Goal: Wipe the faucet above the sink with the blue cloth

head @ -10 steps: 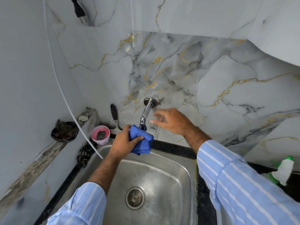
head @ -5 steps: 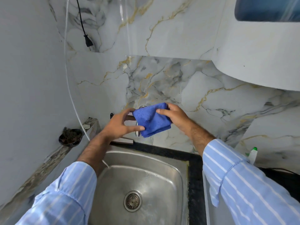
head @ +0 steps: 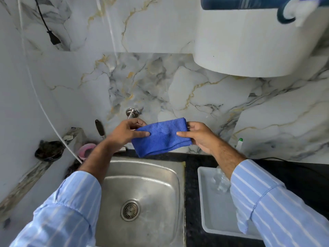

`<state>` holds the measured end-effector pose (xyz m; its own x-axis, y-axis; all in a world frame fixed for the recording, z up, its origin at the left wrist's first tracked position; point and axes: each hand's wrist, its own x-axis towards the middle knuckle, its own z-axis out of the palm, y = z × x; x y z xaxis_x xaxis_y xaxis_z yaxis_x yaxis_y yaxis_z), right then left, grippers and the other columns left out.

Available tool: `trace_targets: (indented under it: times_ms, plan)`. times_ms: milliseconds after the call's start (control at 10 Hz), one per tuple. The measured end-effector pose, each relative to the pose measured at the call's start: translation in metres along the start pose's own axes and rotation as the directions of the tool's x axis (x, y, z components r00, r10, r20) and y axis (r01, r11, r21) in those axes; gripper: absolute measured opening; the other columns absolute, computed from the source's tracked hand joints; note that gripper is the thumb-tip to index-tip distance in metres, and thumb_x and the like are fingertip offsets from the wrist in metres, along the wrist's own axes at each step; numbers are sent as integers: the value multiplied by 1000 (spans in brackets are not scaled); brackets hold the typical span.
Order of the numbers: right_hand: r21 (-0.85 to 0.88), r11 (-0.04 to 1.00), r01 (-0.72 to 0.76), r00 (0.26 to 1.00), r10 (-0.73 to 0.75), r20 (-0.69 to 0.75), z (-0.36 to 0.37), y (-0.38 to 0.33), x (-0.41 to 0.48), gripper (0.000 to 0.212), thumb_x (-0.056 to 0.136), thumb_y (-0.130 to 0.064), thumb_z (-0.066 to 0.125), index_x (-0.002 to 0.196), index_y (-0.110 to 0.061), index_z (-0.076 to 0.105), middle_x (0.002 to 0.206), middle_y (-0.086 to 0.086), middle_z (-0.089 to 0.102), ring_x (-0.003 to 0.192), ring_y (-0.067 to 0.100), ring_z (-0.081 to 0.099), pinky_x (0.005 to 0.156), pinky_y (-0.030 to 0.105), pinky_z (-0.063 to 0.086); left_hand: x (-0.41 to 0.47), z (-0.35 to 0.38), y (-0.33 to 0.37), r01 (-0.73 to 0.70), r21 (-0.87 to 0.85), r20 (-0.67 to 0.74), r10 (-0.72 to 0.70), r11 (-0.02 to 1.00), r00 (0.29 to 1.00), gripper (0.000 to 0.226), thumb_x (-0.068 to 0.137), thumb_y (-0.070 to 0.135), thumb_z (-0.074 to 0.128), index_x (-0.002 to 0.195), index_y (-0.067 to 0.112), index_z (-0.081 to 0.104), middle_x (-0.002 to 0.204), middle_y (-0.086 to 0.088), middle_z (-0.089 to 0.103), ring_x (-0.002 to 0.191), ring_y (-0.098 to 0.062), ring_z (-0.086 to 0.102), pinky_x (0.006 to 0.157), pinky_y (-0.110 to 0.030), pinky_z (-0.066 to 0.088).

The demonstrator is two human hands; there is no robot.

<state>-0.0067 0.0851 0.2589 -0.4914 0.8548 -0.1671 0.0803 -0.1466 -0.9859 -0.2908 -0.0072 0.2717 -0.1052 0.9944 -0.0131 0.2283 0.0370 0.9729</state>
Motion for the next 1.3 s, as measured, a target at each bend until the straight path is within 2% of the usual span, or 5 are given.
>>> trace_targets:
  times_ms: [200,400,700,1000,1300]
  plan:
    - [30,994,-106,992,108,-65,-54,37,-35,23,97,8,73,114,-7,75,95,2,82,80,13,77,62,20,64,2,55,-36,154,-108,134,-139,982,981,22,74,3,85,86,16,72,80,-7,75,70,-17,72,59,-29,60]
    - [-6,952,-306,945,303,-127,-113,84,-83,36,98,10,70,134,8,68,120,21,78,101,28,77,94,38,64,7,140,-70,251,-28,213,-240,968,947,21,78,3,84,91,9,69,81,-8,75,70,-20,72,59,-38,62]
    - [-378,662,-647,760,516,-396,-177,178,-141,23,93,5,81,113,7,71,110,22,74,86,27,74,64,30,66,-6,270,-142,336,215,300,-390,917,871,18,80,-1,81,91,11,74,91,-10,73,72,-18,76,63,-36,64]
    - [-618,347,-706,706,411,-576,-186,267,-138,44,95,-24,85,131,-4,69,131,13,72,117,29,73,83,26,56,-14,344,-187,38,636,301,-294,771,907,21,85,19,75,106,19,71,106,-6,72,87,-18,66,78,-28,54]
    - [-726,343,-596,802,216,-557,-175,261,-134,30,108,-28,66,129,-6,68,128,16,72,117,35,72,96,37,60,-15,366,-197,-501,856,515,-119,131,849,30,95,30,58,122,17,65,123,-5,65,125,-27,47,100,-42,40]
